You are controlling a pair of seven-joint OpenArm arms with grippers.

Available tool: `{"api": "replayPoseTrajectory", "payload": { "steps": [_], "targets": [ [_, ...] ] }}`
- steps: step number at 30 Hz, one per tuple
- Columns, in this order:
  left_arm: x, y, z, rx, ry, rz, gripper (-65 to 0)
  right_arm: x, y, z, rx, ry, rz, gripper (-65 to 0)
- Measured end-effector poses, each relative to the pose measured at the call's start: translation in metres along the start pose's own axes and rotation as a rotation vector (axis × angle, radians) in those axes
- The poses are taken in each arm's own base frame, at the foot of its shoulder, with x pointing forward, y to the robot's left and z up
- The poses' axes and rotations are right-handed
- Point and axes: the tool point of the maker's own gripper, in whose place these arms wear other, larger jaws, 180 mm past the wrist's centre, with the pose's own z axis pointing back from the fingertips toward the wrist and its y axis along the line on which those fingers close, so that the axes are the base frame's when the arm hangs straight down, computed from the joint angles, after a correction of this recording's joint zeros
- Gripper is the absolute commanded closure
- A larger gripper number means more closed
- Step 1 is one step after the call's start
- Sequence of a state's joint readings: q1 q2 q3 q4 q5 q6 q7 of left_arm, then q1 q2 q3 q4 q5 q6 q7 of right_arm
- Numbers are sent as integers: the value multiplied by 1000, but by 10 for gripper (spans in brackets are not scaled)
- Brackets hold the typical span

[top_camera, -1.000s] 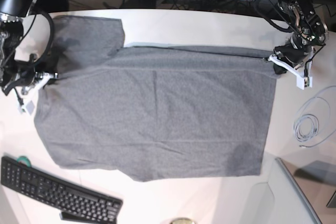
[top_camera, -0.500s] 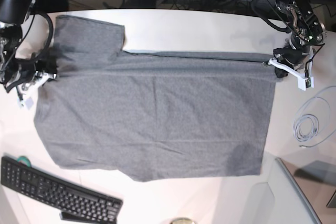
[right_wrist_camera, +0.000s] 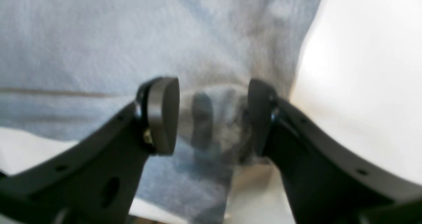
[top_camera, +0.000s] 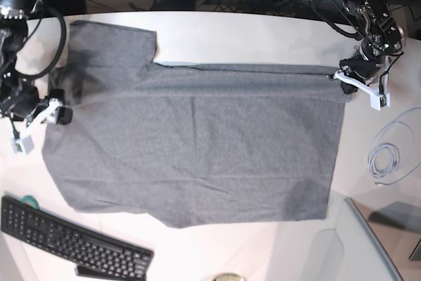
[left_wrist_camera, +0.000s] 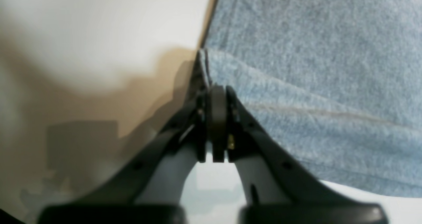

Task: Layout the t-shirt on the table in an organized manner, then fold the t-shirt properly
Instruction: 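Fold the held edge over the shirt with both grippers, then release the edge and move the right gripper along the shirt side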

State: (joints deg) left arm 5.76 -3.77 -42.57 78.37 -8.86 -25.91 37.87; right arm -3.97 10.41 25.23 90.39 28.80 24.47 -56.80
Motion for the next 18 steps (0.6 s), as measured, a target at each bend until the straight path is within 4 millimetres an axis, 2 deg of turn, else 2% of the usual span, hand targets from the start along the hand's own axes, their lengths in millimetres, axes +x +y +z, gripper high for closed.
{"api": "replayPoseTrajectory", "payload": {
  "steps": [5,8,10,14,16,18],
  "targets": [
    [8,0,4,1,-23,-13,-434,-20,7,19,-25,11,49,-320],
    [18,0,7,5,-50,-24,-538,-44,4,26,-36,53,51,-321],
    [26,0,10,11,-69,-32,-569,-66,2,28,-42,105,44,-321],
    [47,5,26,37,-139,-62,-573,-97,0,33,-47,166,29,-321],
    [51,20,40,72,-170,-50,-573,-102,-1,31,-42,165,15,-321],
    [47,42,54,130,-176,-36,-573,-111,-6,21,-33,167,-25,-321]
  ]
}}
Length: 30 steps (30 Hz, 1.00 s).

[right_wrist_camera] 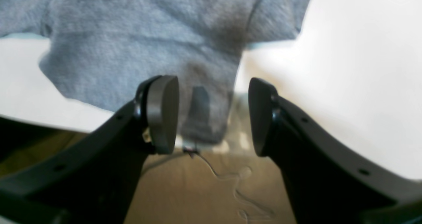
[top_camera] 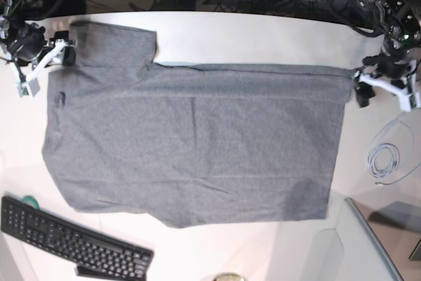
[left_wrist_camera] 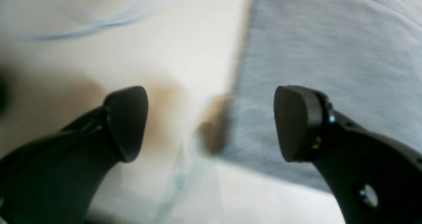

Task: Layout the t-shirt on the table in an organized manner, then fold the t-shirt properly
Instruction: 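Release the edge and move the right gripper along the shirt side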

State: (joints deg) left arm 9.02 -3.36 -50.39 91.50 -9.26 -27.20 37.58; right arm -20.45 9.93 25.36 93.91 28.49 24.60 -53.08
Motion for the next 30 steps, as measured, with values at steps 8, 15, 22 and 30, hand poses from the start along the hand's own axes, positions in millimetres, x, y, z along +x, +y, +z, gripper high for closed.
{"api": "replayPoseTrajectory", "payload": {
  "steps": [8,15,22,30],
  "targets": [
    [-12,40,27,10,-1,-35,-573,-42,-11,-24,8,90,-107,-321],
    [-37,53,24,20,57,14,-573,-44,7,-31,49,96,-76,-314],
    [-48,54,23,18,85,24,-573,-42,44,-42,138,95,-30,-144],
    [-54,56,26,22,97,21,-573,-31,50,-30,123,84,34,-2]
  ]
}}
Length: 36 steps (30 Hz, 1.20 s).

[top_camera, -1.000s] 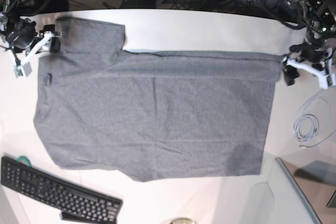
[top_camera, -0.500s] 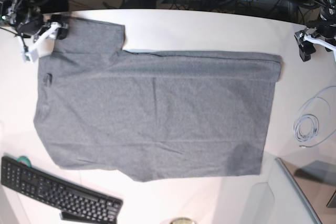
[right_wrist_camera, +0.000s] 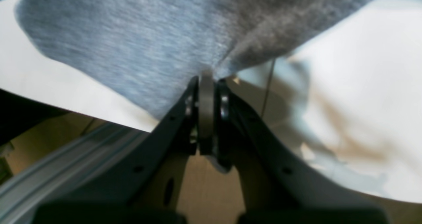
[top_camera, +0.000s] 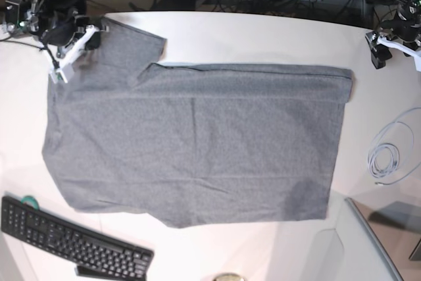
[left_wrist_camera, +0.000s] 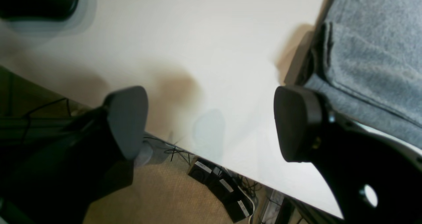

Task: Layout the t-shirt on the table in an organized manner, then fold the t-shirt properly
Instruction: 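Release the edge and move the right gripper along the shirt side, then grasp the shirt side with the right gripper and tug it outward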

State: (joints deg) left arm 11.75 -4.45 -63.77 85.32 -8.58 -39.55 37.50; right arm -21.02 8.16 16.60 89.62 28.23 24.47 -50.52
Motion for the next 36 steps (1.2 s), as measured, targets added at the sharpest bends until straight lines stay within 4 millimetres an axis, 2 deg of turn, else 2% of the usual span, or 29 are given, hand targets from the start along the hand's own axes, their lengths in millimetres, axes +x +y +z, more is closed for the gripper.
{"api": "replayPoseTrajectory", "payload": {
  "steps": [4,13,17,22,27,30,36],
  "targets": [
    [0,0,0,0,1,-1,-573,26,7,10,-4,-3,55,-2],
    [-1,-1,0,-3,2,0,-573,117,12,21,-11,-86,127,-2],
    [-1,-2,-1,-5,3,0,-573,145,12,12,11,-95,109,-2],
    [-2,-4,-1,-8,4,0,-573,157,8,-9,50,-50,48,-2],
    [-10,-4,-4,-15,24,16,-573,171,7,-20,73,-81,11,-2],
    [-20,-5,-7,-23,48,32,-573,175,7,-25,84,-82,-6,-2],
    [-20,-5,-7,-21,48,31,-573,186,6,-28,70,-111,33,-2]
  ]
}}
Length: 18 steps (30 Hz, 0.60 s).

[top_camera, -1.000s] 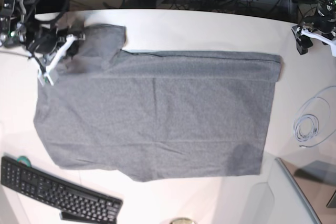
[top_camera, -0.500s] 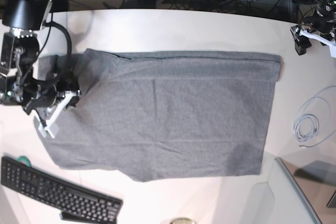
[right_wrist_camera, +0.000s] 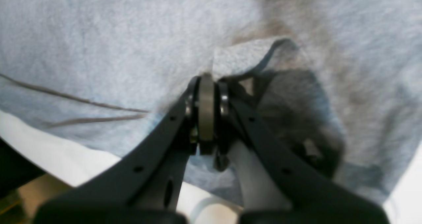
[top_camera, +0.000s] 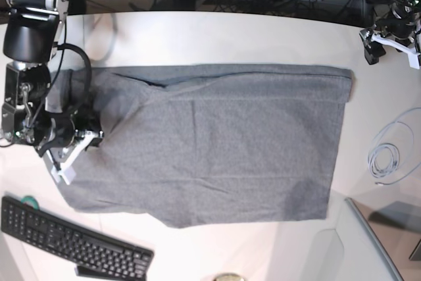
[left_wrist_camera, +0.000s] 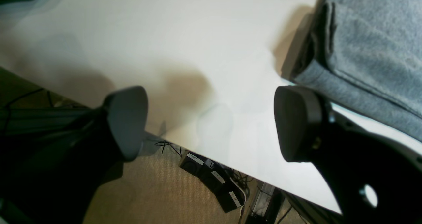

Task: Layout the t-shirt on the table in an organized manner, then fold the t-shirt properly
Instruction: 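Grasp the shirt side with the right gripper and tug it outward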

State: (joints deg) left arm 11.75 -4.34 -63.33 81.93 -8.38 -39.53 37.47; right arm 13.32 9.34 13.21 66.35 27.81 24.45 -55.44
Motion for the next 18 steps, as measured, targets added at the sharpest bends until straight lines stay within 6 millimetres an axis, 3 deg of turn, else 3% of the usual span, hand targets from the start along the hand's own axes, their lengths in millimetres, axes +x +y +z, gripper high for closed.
{"api": "replayPoseTrajectory", "payload": {
  "steps": [4,9,12,15,18],
  "targets": [
    [0,0,0,0,0,0,-573,12,16,-6,27,-26,35,-32],
    [0,0,0,1,0,-1,-573,17,8,-11,22,-64,6,-284],
    [-3,1,1,0,5,0,-573,32,-4,-9,-37,-144,-86,-381],
    [-6,3,3,4,13,-3,-573,37,-18,-3,-89,-181,-118,-374],
    [-5,3,2,5,11,-3,-573,35,-23,26,-147,-226,-60,-366]
  ]
}}
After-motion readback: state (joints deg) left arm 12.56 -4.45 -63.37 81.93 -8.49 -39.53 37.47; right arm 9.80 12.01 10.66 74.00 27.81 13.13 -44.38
